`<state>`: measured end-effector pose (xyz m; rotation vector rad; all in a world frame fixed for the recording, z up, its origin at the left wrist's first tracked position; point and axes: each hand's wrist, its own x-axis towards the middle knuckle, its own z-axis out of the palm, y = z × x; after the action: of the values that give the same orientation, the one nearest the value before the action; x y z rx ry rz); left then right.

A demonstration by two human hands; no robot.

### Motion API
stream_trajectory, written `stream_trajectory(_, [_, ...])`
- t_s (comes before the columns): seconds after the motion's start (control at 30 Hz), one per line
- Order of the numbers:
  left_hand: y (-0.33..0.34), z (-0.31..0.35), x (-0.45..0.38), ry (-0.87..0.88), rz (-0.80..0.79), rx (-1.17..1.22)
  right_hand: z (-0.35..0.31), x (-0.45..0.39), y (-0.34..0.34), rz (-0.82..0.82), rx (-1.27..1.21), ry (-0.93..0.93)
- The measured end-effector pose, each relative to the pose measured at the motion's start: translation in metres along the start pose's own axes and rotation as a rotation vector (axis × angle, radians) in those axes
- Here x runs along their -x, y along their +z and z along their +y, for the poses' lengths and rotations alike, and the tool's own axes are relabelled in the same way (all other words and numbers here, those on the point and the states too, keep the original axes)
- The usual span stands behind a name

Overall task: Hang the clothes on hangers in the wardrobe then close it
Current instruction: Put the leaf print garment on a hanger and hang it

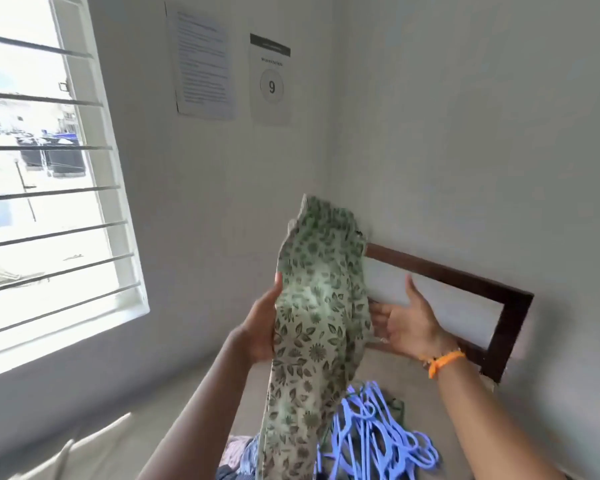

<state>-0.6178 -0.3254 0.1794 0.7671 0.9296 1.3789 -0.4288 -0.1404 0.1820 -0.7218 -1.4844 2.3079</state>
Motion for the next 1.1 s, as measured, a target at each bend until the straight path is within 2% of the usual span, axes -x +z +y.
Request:
stream_trajectory(0.07, [-0.008, -0.032, 0.007, -0.086, 0.139, -0.130, 0.065, 0.000, -0.007, -0.008, 0.011, 0.135])
stream_trajectory(0.13, [-0.012, -0.046, 0.009, -0.116, 0.264, -0.301, 0.097, 0.006, 0.002, -0.002, 0.002, 0.134])
stream_trajectory(0.2, [-0.016, -0.050, 0.012, -0.116, 0.377, -0.334, 0.105, 0.004, 0.001, 0.116, 0.000, 0.074])
stream_trajectory(0.23, [-0.021, -0.047, 0.013, -0.108, 0.405, -0.335, 0.102, 0.002, -0.004, 0.227, 0.016, 0.067])
stream_trajectory(0.27, [-0.025, -0.042, 0.015, -0.102, 0.417, -0.355, 0.095, -0.004, -0.011, 0.315, 0.034, 0.060])
stream_trajectory(0.33, [-0.030, -0.028, 0.021, -0.075, 0.426, -0.425, 0.074, -0.006, -0.016, 0.383, 0.083, 0.000])
stream_trajectory(0.4, [-0.028, -0.013, 0.026, 0.012, 0.409, -0.434, 0.051, -0.006, -0.012, 0.361, 0.075, -0.159])
stream_trajectory(0.5, [-0.021, -0.010, 0.024, 0.260, 0.256, -0.179, 0.027, 0.001, -0.002, 0.181, -0.157, -0.436])
stream_trajectory(0.53, [-0.021, -0.018, 0.021, 0.277, 0.187, -0.114, 0.028, 0.002, 0.000, 0.098, -0.155, -0.432])
stream_trajectory(0.6, [-0.025, -0.039, 0.014, 0.152, 0.147, -0.224, 0.046, 0.001, 0.007, 0.025, 0.052, -0.260])
stream_trajectory(0.63, [-0.025, -0.050, 0.011, 0.077, 0.202, -0.307, 0.056, 0.002, 0.010, 0.032, 0.186, -0.164])
stream_trajectory(0.7, [-0.027, -0.058, 0.005, 0.025, 0.306, -0.356, 0.066, -0.001, 0.010, 0.148, 0.319, -0.076])
stream_trajectory(0.77, [-0.026, -0.048, 0.003, 0.068, 0.375, -0.345, 0.053, -0.001, 0.005, 0.238, 0.273, -0.075])
stream_trajectory(0.87, [-0.019, -0.018, 0.005, 0.172, 0.363, -0.355, 0.014, 0.010, 0.008, 0.225, 0.211, -0.130])
stream_trajectory(1.0, [-0.005, 0.002, 0.016, 0.421, 0.189, -0.178, -0.023, 0.031, 0.017, -0.030, 0.081, -0.376])
stream_trajectory(1.03, [-0.004, -0.001, 0.017, 0.407, 0.146, -0.147, -0.022, 0.034, 0.017, -0.084, 0.071, -0.403])
stream_trajectory(1.1, [-0.007, -0.017, 0.015, 0.233, 0.174, -0.210, -0.004, 0.032, 0.013, -0.051, 0.159, -0.312])
